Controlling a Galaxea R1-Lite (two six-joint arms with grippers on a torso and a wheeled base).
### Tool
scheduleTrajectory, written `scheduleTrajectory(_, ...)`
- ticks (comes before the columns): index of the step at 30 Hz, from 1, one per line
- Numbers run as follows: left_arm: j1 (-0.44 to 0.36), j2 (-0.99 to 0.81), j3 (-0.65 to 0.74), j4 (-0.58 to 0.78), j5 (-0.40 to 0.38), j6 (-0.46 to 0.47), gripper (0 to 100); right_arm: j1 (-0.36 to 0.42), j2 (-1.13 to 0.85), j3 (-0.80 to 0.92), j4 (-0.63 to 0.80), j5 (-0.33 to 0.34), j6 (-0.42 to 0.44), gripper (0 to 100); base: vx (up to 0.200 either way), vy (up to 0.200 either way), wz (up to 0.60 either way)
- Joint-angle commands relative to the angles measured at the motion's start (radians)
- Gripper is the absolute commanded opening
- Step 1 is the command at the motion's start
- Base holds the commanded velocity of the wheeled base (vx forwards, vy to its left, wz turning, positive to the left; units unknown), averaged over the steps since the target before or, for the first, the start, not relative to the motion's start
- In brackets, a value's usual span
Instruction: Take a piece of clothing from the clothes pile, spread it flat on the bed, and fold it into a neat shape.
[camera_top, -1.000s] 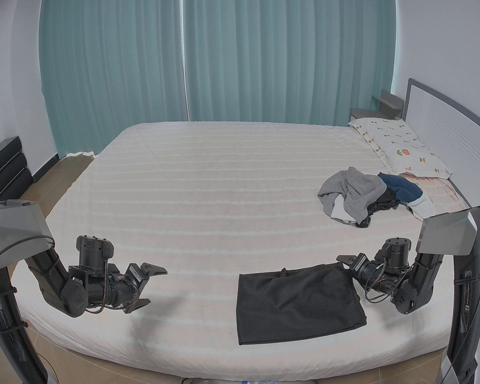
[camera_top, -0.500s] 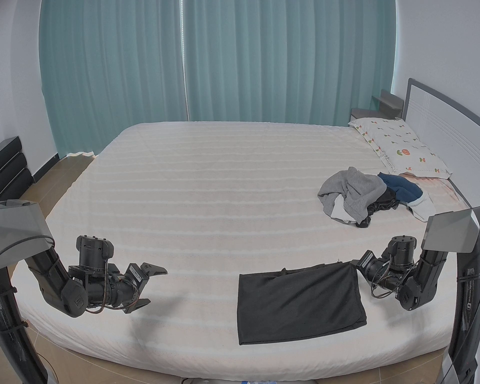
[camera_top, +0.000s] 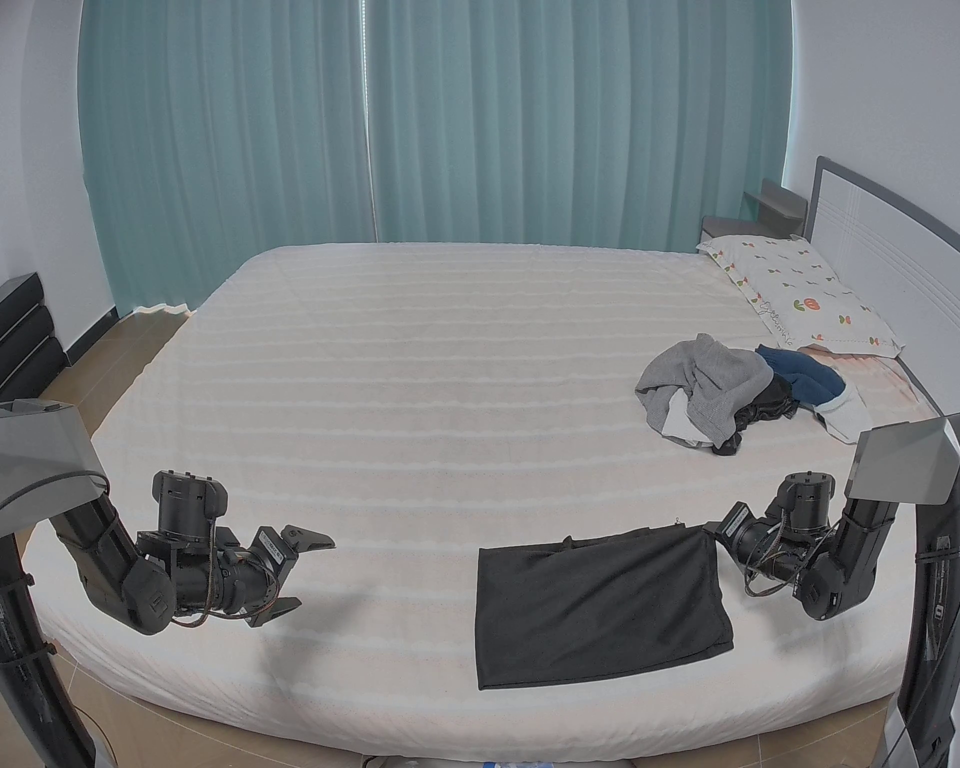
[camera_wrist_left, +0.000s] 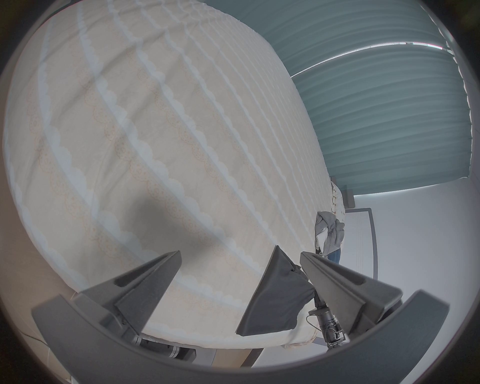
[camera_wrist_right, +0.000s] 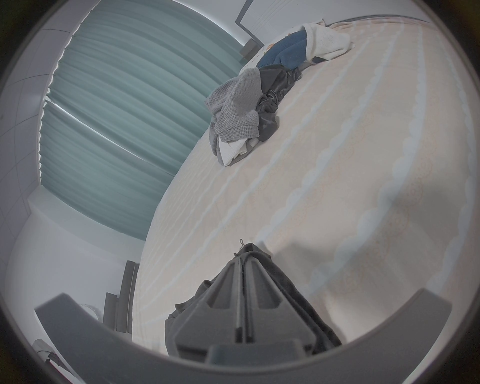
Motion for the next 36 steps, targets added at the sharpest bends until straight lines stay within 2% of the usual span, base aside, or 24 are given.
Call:
scheduleTrajectory(1,0.000,0.001,0.000,-0.001,0.000,0.000,100,0.002,-0.003,0.002,0.002,0.002,0.000,100,0.000,0.000,0.00)
scheduleTrajectory(7,0.000,0.001,0.000,-0.001,0.004,0.000,100,0.010,-0.069,0.067,-0.002,0.007,-0.005,100,0.000,0.000,0.00)
scheduleTrajectory(10,0.000,0.002,-0.003,-0.001,0.005,0.000,100,0.010,-0.131,0.143,-0.004,0.030,-0.035,100,0.000,0.000,0.00)
scheduleTrajectory(15,0.000,0.004,-0.005,-0.001,0.008,-0.002,100,-0.007,-0.187,0.251,-0.002,0.142,-0.137,100,-0.200,0.000,0.00)
scheduleTrajectory(18,0.000,0.005,-0.003,-0.001,0.008,-0.002,100,-0.004,-0.187,0.289,0.001,0.172,-0.203,100,-0.200,0.000,0.00)
scheduleTrajectory(22,0.000,0.005,-0.002,-0.001,0.010,0.000,100,0.000,-0.173,0.298,0.009,0.176,-0.236,100,-0.200,0.000,0.00)
scheduleTrajectory(36,0.000,0.004,0.000,-0.001,0.008,0.000,100,0.008,-0.088,0.220,-0.001,0.166,-0.239,100,0.000,0.000,0.00)
